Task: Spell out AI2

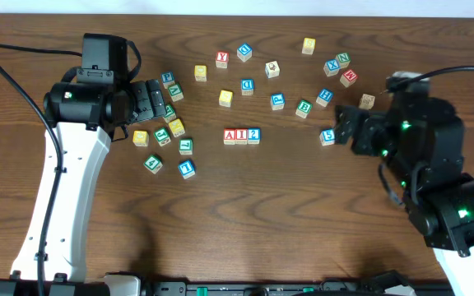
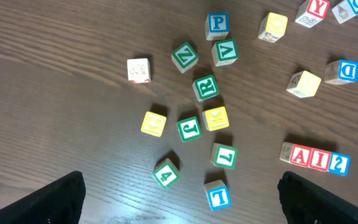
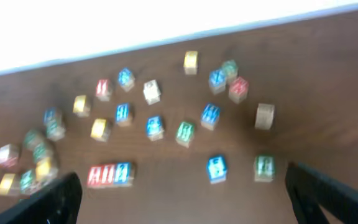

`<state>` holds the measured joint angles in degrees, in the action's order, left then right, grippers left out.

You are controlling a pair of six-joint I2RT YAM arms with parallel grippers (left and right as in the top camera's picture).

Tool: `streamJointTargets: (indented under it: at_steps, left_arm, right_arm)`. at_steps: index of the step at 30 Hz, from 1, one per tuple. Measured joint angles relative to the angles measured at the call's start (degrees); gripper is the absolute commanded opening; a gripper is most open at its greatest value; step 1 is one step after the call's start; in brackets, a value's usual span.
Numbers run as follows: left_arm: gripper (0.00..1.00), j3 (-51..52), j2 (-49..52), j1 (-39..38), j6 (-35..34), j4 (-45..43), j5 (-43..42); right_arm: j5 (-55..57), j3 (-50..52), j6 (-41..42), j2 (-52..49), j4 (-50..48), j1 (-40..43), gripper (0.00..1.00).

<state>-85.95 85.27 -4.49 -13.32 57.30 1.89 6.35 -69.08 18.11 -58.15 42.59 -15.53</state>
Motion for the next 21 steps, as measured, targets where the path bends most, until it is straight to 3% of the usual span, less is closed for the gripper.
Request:
streamJointTargets:
  at_steps: [11, 21]
  left_arm:
    - [0.98, 0.00, 0.00, 0.00, 0.00, 0.13, 0.02]
    - [0.98, 0.00, 0.00, 0.00, 0.00, 0.13, 0.00]
  right_arm:
    - [-4.59, 30.38, -8.35, 20.57, -31.47, 9.68, 0.99]
    - [-5.11, 55.19, -9.68, 40.48, -43.95, 11.56, 0.99]
